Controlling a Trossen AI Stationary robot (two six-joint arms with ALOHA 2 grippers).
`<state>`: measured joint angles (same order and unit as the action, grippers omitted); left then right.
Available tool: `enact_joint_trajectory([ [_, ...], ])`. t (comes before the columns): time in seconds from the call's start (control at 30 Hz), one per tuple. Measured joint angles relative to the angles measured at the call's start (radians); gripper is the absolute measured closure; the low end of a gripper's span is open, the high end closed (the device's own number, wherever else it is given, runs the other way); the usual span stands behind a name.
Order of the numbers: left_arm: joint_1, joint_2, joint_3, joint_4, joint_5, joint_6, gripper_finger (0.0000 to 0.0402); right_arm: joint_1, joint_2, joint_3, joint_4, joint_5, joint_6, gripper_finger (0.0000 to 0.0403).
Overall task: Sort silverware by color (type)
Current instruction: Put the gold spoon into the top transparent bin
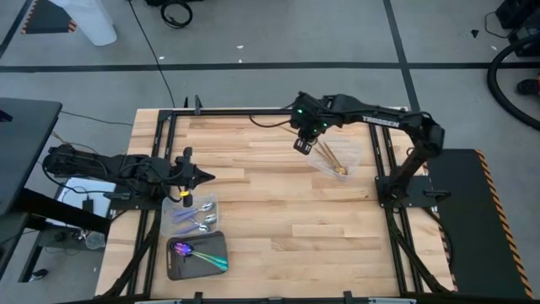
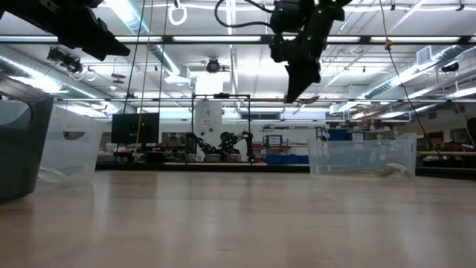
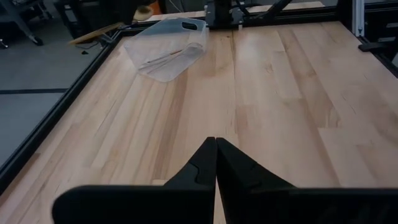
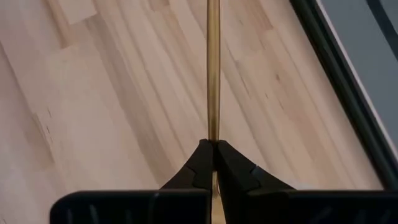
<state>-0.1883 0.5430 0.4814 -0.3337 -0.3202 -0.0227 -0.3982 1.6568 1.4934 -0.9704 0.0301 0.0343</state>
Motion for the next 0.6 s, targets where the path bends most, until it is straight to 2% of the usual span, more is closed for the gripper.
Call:
enact_joint_trajectory([
  [0.23,0.000,0.000,0.000,0.000,0.000,0.000,0.0388,0.003,-0.130,-0.217,0.139,0.008,0.102,0.0389],
  [0.33,0.000,0.000,0.000,0.001,0.000,0.000,0.0388,0.006,-0.182,-0.292,0.171,0.044,0.137,0.0389],
  [0.6,0.000,0.000,0.000,0.001,0.000,-0.001,0.0388,0.028,-0.291,-0.435,0.239,0.083,0.214,0.0389],
])
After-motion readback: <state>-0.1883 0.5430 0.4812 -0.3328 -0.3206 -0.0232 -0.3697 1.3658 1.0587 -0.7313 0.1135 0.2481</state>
